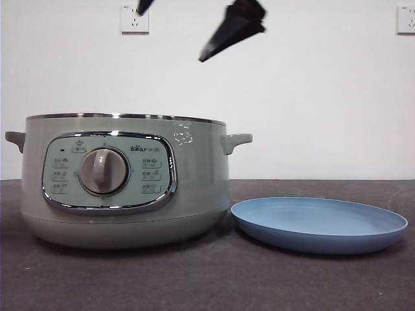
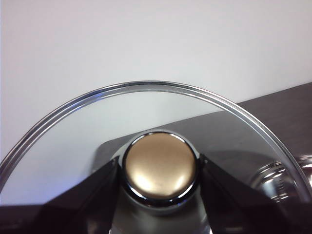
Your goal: Take the pumpkin out from the steamer,put the pumpkin in the blue plate,close the lid
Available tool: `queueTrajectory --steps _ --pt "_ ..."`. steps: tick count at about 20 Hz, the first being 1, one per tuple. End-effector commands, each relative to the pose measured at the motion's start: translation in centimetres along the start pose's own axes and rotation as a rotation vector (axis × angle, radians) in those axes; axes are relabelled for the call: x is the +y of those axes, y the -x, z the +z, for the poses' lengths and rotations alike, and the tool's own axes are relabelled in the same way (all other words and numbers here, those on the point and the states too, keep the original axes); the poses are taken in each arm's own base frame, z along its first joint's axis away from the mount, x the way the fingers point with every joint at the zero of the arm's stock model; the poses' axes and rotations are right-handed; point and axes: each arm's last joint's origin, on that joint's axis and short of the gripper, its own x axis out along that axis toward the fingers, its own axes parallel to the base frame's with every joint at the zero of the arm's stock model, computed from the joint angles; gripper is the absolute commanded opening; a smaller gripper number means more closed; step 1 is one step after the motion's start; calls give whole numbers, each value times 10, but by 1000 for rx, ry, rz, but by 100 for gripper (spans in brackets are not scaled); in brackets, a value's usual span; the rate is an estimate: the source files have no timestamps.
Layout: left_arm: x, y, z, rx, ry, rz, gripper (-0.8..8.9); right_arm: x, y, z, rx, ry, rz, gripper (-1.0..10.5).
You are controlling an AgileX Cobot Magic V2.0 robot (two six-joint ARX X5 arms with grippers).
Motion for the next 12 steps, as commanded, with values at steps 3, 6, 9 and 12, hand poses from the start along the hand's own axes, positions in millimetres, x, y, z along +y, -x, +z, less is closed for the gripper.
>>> queueTrajectory --steps 3,6,9,12 --pt "7 7 3 -1 -26 88 -9 15 -42 23 54 105 -132 572" --pt "7 7 1 11 -34 86 -9 22 -83 25 59 202 -191 570" --pt "7 7 0 20 -40 84 -9 21 -123 18 119 213 -180 568" --pt "7 7 -1 29 -46 81 -9 12 -161 5 206 206 -178 568"
